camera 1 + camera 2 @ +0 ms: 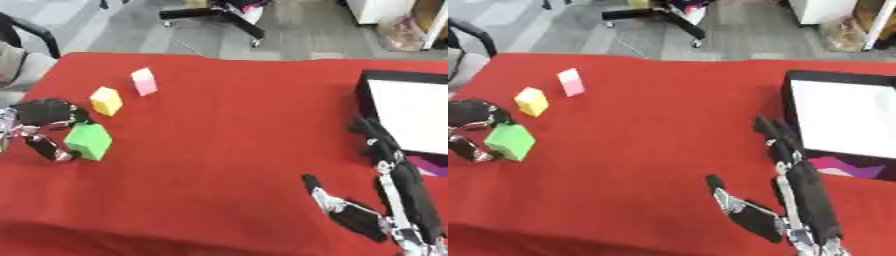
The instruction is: Pick up the objects with one hand, pass them to the other hand, and then place them into the box on the other side of the table.
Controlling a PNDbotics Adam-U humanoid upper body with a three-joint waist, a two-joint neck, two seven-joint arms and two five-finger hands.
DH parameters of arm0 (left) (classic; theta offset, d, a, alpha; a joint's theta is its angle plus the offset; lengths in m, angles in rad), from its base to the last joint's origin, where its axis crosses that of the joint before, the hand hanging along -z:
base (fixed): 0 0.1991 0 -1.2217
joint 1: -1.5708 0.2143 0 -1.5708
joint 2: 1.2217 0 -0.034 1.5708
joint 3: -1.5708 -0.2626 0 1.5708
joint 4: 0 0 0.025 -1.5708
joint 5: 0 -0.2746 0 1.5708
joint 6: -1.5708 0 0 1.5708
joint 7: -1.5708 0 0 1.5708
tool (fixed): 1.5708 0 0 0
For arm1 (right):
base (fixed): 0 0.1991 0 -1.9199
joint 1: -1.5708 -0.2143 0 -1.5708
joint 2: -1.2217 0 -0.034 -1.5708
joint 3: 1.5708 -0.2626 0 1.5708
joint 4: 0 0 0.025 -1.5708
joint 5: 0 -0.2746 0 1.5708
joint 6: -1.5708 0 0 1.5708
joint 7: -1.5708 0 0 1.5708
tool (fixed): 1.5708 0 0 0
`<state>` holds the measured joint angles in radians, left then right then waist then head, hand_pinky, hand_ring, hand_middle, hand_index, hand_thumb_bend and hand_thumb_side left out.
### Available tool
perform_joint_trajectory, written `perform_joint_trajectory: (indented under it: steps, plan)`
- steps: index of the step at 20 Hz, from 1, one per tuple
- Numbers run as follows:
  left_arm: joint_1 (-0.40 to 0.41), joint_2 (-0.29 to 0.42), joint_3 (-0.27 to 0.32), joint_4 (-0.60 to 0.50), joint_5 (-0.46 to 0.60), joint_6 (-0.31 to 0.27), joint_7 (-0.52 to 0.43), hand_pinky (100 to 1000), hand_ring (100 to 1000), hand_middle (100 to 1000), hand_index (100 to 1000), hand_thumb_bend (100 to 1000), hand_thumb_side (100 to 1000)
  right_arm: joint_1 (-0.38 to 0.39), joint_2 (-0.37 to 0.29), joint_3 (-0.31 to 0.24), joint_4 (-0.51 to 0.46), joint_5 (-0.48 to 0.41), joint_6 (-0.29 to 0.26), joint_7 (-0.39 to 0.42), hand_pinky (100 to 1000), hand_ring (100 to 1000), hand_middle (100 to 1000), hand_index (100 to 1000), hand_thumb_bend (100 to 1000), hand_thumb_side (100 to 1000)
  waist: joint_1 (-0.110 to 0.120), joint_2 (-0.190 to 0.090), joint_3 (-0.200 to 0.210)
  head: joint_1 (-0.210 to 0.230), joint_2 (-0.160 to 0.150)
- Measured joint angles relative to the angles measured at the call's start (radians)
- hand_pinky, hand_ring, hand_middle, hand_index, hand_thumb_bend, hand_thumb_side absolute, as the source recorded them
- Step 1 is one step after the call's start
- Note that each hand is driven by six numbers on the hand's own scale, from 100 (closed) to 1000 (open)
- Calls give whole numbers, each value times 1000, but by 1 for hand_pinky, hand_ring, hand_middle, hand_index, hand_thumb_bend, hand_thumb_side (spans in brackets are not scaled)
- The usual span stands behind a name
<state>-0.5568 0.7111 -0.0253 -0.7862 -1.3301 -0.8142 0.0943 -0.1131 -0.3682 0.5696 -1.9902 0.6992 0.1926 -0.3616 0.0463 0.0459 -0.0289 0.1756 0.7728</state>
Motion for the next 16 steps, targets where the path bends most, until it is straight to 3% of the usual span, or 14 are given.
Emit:
perform_joint_trajectory:
  steps: [4,5,6,10,13,15,16]
  plan:
    - [7,0,38,-103,154,-17,-51,695,477,421,552,100,222,-3,0,5,0,0,-4,4,697,1000,825,1000,449,483,-1,0,3,-3,0]
    - [7,-1,46,-135,204,-21,-75,689,472,420,551,100,226,-6,0,8,0,0,-7,7,700,1000,825,1000,446,543,-2,0,3,-6,0]
    - [5,-5,52,-169,258,-23,-101,680,467,409,535,100,246,-13,-1,11,0,0,-11,11,702,1000,824,1000,445,484,-4,0,4,-10,0]
    - [-8,-77,63,-277,540,4,-251,654,458,398,515,100,265,-49,-13,21,0,3,-34,34,712,998,816,1000,431,481,-7,0,5,-33,0]
    - [-19,-166,54,-346,788,66,-418,644,459,398,509,100,284,-87,-33,35,0,23,-59,60,730,981,820,995,430,472,-15,0,5,-56,0]
    - [-25,-239,40,-386,958,150,-541,644,462,399,508,100,353,-120,-48,47,0,47,-84,87,745,963,822,982,435,456,-21,0,9,-69,0]
    - [-28,-278,32,-408,1047,209,-605,643,467,404,511,100,433,-139,-57,53,0,61,-101,103,754,948,820,965,437,445,-23,0,10,-75,0]
